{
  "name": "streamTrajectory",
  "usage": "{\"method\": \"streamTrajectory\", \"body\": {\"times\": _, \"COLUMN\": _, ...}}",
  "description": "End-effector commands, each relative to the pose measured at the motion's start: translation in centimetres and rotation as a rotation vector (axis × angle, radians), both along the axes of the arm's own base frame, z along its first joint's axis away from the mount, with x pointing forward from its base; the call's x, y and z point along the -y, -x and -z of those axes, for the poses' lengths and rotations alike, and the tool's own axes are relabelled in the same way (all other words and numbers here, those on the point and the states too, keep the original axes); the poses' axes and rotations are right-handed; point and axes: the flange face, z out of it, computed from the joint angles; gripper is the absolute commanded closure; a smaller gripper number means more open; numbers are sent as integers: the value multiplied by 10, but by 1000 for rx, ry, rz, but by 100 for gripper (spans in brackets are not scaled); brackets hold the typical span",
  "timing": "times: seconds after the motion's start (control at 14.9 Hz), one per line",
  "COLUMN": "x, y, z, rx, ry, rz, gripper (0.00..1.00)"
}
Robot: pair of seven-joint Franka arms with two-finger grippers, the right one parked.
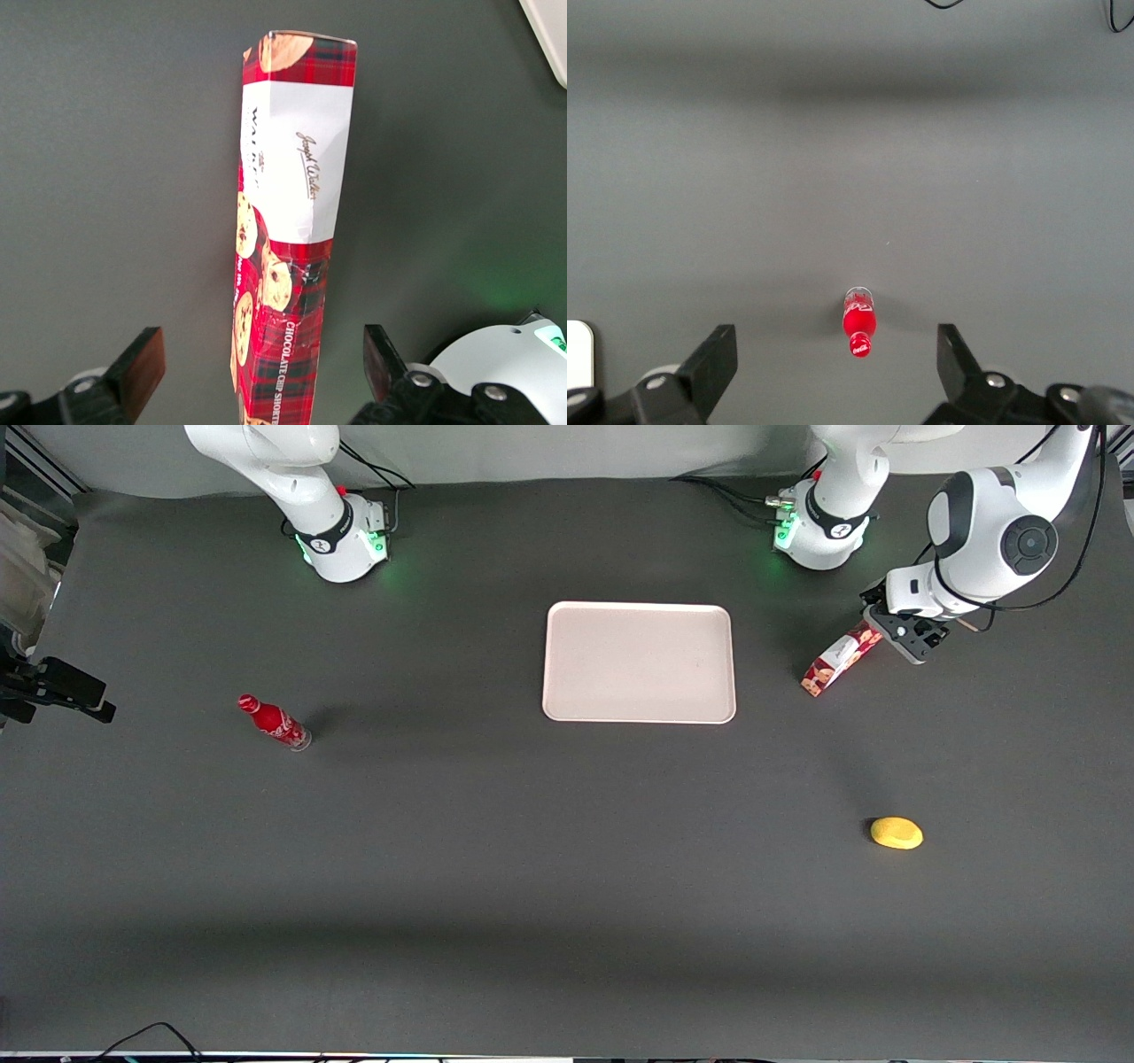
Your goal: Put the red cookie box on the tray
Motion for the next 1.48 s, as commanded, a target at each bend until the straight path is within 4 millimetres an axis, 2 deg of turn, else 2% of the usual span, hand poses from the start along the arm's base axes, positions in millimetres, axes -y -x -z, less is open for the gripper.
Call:
{"method": "streamTrajectory", "body": {"times": 0.0, "x": 7, "y": 27, "z": 25, "rx": 31, "ry": 5, "rz": 28, "gripper": 0}}
{"method": "streamTrajectory", "body": {"times": 0.2, "x": 9, "y": 24, "z": 37, "rx": 34, "ry": 1, "rz": 31, "gripper": 0}}
{"method": "streamTrajectory", "body": {"times": 0.81, "x": 16, "y": 34, "z": 73, "rx": -60, "ry": 3, "rz": 42, "gripper": 0}}
{"method": "streamTrajectory", "body": {"times": 0.94, "x": 21, "y": 32, "z": 76, "rx": -44, "ry": 1, "rz": 61, "gripper": 2}}
{"method": "streamTrajectory", "body": {"times": 1.01, "x": 23, "y": 32, "z": 78, "rx": -47, "ry": 1, "rz": 67, "gripper": 12}}
{"method": "streamTrajectory", "body": {"times": 1.21, "x": 23, "y": 30, "z": 77, "rx": -40, "ry": 0, "rz": 67, "gripper": 81}}
{"method": "streamTrajectory", "body": {"times": 1.28, "x": 23, "y": 28, "z": 76, "rx": -35, "ry": 0, "rz": 70, "gripper": 100}}
{"method": "streamTrajectory", "body": {"times": 1.41, "x": 23, "y": 24, "z": 73, "rx": -28, "ry": -1, "rz": 71, "gripper": 100}}
